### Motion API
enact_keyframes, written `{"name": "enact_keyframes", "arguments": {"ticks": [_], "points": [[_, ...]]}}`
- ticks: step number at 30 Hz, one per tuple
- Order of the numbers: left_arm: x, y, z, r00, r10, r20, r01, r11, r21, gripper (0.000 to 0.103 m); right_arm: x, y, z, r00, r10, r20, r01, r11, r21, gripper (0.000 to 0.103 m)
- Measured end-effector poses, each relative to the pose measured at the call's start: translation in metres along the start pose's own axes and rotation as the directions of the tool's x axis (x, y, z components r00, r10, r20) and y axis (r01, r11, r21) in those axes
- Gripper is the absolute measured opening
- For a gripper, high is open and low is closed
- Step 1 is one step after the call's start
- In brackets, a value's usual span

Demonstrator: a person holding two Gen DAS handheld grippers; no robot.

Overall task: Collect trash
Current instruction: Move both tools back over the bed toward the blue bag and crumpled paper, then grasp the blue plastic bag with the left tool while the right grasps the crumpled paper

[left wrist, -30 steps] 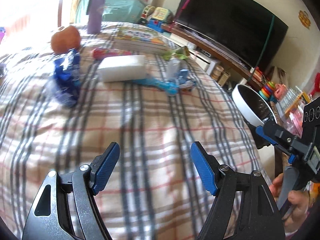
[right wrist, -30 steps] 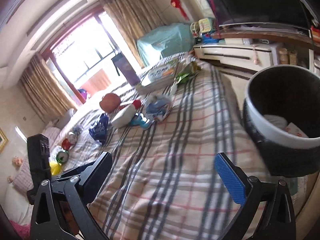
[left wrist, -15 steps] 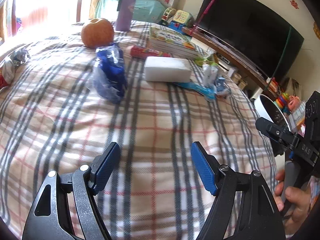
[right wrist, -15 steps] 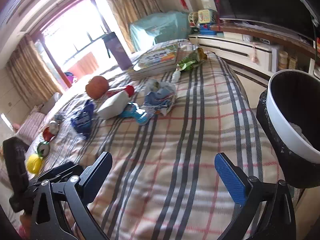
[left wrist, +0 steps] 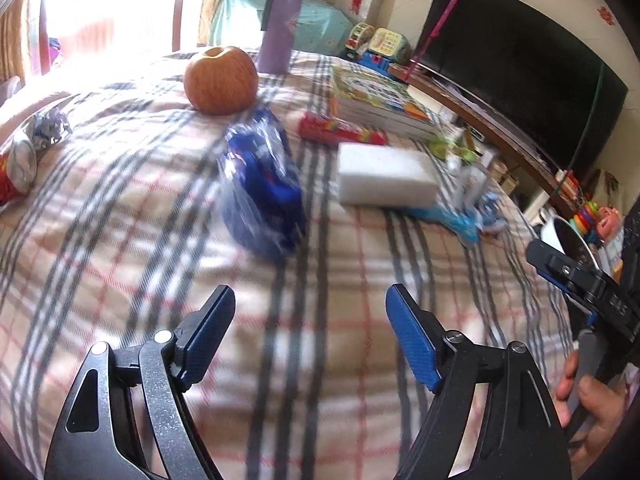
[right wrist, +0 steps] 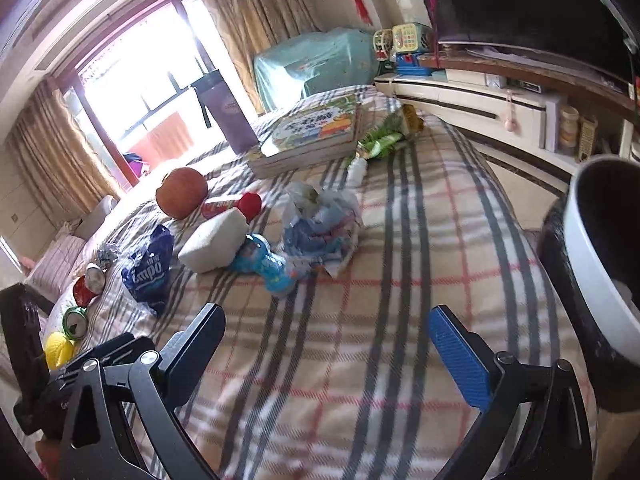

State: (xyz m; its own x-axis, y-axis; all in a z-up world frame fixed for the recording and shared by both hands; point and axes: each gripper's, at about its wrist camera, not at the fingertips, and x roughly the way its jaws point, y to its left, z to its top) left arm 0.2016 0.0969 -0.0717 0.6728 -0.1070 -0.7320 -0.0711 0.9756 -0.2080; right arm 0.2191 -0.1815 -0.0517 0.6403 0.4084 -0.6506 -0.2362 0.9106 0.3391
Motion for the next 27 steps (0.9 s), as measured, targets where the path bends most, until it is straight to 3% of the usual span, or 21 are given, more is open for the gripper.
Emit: {"name": "enact_keyframes", "arguments": {"ticks": [6, 10, 12, 13, 14, 19, 27], "points": [[0.015, 0.015, 0.025, 1.000, 0.019, 0.018, -0.018, 0.999, -0.038, 0.080, 0.023, 0.000, 0.016, 1.000, 0.003, -0.017, -0.003, 1.000, 0.014, 0.101], [0.025, 0.022, 0.036, 0.999, 0.027, 0.039, -0.025, 0.999, -0.046, 0.079, 0.037, -0.006, 0.022, 0.999, 0.009, -0.041, -0.007, 0.999, 0.038, 0.093], [0.030, 0.023, 0.038, 1.000, 0.007, 0.029, -0.006, 0.999, -0.048, 0.061, 0.044, -0.007, 0.023, 0.998, -0.017, -0.061, 0.019, 0.999, 0.037, 0.076], [0.033, 0.022, 0.038, 1.000, -0.013, 0.010, 0.014, 0.999, -0.044, 0.046, 0.044, -0.009, 0.022, 0.998, -0.023, -0.063, 0.026, 0.999, 0.042, 0.056], [0.034, 0.021, 0.038, 1.000, -0.013, 0.009, 0.014, 0.999, -0.038, 0.046, 0.043, -0.012, 0.021, 0.998, -0.012, -0.063, 0.016, 0.998, 0.053, 0.039], [0.022, 0.008, 0.030, 0.999, -0.044, 0.027, 0.044, 0.999, -0.004, 0.038, 0.025, -0.017, 0.016, 0.999, -0.017, -0.027, 0.019, 0.999, 0.045, 0.032], [0.003, -0.037, 0.008, 0.987, -0.162, 0.006, 0.161, 0.985, 0.056, 0.037, -0.011, -0.033, 0.000, 1.000, -0.013, -0.002, 0.013, 0.998, 0.058, 0.032]]}}
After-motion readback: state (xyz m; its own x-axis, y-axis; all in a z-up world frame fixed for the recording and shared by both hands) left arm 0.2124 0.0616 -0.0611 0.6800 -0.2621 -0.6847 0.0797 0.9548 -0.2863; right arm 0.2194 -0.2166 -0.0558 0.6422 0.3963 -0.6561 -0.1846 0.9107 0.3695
